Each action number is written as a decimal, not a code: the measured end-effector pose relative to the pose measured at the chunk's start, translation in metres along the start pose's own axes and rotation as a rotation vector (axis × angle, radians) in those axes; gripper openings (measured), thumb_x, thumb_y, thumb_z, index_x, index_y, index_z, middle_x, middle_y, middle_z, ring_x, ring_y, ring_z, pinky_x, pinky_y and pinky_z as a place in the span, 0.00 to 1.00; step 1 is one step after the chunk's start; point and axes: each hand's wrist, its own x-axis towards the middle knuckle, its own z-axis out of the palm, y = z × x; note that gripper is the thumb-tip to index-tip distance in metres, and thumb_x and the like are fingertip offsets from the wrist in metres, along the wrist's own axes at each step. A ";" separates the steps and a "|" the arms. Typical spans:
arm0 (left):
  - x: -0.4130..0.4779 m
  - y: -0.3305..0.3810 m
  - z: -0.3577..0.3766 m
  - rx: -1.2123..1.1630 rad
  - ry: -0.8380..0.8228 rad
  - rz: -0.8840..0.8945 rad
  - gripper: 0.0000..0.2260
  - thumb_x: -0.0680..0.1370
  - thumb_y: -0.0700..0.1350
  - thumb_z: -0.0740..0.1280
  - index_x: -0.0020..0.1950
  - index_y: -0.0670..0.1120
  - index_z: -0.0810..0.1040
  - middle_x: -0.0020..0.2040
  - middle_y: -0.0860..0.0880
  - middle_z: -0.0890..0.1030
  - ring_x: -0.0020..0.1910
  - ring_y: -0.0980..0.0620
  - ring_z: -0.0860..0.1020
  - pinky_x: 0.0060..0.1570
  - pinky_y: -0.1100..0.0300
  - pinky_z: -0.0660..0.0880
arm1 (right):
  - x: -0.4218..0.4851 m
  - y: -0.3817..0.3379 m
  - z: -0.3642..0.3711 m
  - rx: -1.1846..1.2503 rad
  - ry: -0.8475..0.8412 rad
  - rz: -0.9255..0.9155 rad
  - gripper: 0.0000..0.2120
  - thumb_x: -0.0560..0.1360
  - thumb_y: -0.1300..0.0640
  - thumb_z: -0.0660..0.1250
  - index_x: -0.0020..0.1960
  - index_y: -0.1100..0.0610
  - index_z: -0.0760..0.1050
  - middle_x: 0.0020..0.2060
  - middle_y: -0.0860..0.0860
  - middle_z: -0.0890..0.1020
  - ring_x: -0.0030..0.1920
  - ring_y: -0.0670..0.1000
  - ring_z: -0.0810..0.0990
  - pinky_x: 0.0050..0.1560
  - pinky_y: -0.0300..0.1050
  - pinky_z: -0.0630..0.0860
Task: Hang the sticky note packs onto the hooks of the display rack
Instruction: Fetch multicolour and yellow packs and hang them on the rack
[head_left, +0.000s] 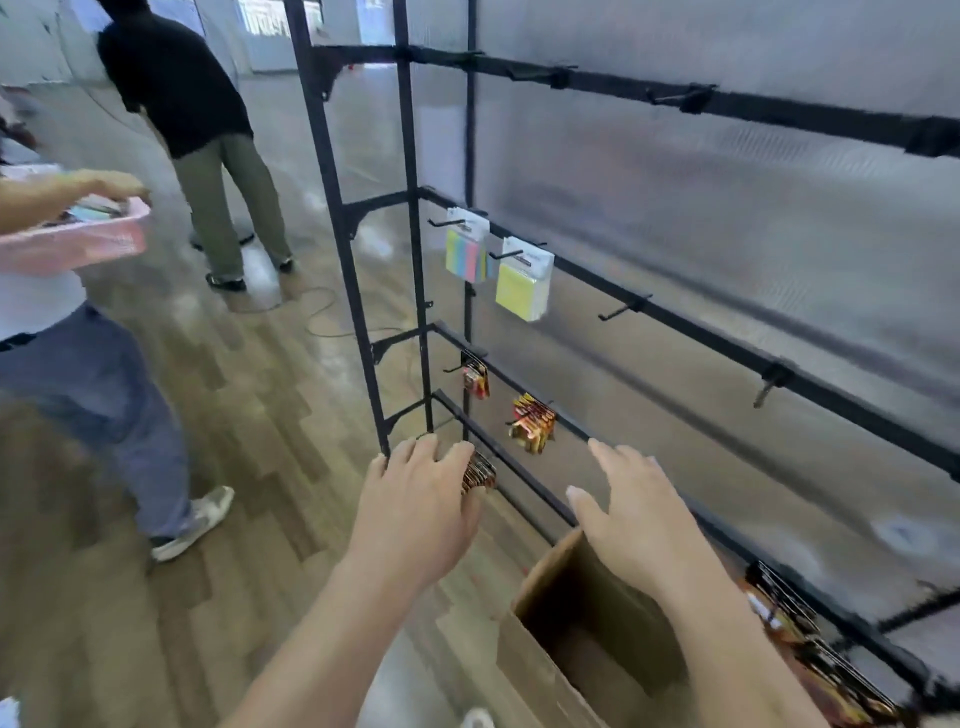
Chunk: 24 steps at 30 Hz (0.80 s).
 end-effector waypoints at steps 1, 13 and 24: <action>0.020 -0.008 0.001 -0.004 -0.013 0.005 0.15 0.80 0.55 0.57 0.66 0.54 0.69 0.61 0.51 0.74 0.66 0.48 0.70 0.66 0.51 0.67 | 0.019 -0.004 0.004 0.011 -0.003 0.019 0.29 0.79 0.45 0.59 0.77 0.47 0.53 0.76 0.48 0.58 0.77 0.53 0.52 0.73 0.53 0.58; 0.279 -0.079 -0.003 0.039 -0.067 0.009 0.19 0.81 0.53 0.55 0.71 0.52 0.68 0.69 0.48 0.71 0.69 0.45 0.68 0.69 0.50 0.65 | 0.289 -0.051 0.030 0.219 0.050 0.154 0.46 0.74 0.46 0.68 0.78 0.52 0.41 0.78 0.50 0.49 0.77 0.53 0.51 0.74 0.53 0.56; 0.413 -0.093 0.018 0.033 -0.156 0.122 0.20 0.81 0.55 0.57 0.72 0.50 0.66 0.68 0.47 0.71 0.69 0.45 0.68 0.68 0.49 0.65 | 0.373 -0.056 0.033 0.402 0.154 0.309 0.31 0.67 0.55 0.78 0.63 0.46 0.64 0.58 0.45 0.75 0.61 0.48 0.74 0.58 0.47 0.74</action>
